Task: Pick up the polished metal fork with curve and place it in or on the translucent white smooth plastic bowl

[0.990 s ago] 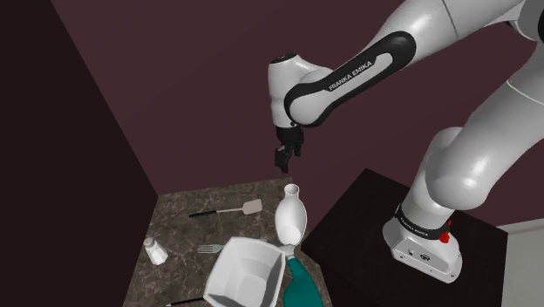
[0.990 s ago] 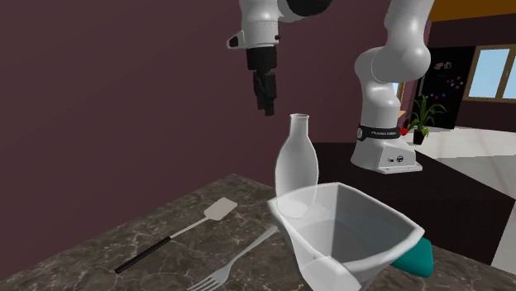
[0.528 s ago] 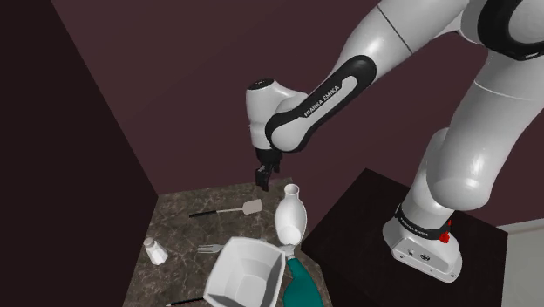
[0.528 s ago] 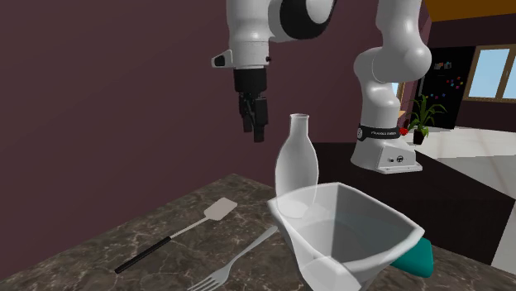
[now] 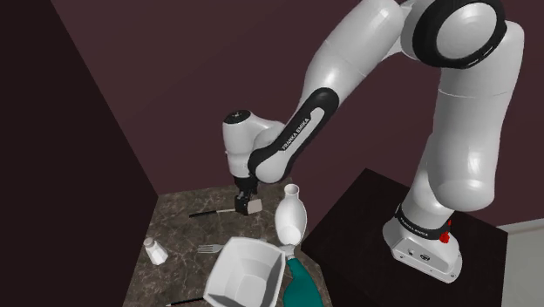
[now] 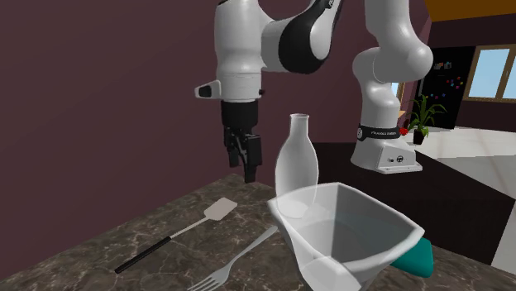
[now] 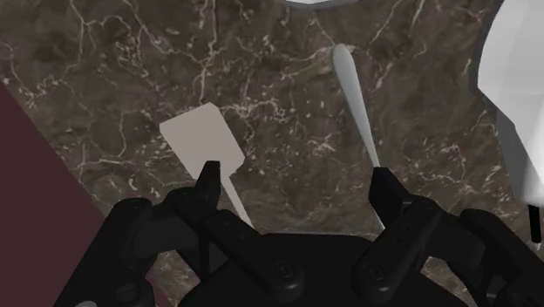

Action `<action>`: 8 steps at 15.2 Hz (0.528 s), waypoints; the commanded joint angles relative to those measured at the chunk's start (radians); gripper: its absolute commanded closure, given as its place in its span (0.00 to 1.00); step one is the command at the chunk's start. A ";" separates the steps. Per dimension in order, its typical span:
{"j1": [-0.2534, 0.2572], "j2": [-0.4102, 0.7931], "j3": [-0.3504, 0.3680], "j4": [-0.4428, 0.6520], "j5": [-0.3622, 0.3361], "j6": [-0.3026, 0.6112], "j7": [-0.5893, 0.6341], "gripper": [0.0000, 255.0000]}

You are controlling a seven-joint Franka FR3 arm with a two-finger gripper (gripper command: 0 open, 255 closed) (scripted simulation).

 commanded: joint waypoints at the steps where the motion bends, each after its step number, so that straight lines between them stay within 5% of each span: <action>1: 0.023 0.061 0.002 0.045 -0.031 0.025 0.012 0.00; 8: 0.131 0.283 -0.013 0.233 -0.138 0.087 0.053 0.00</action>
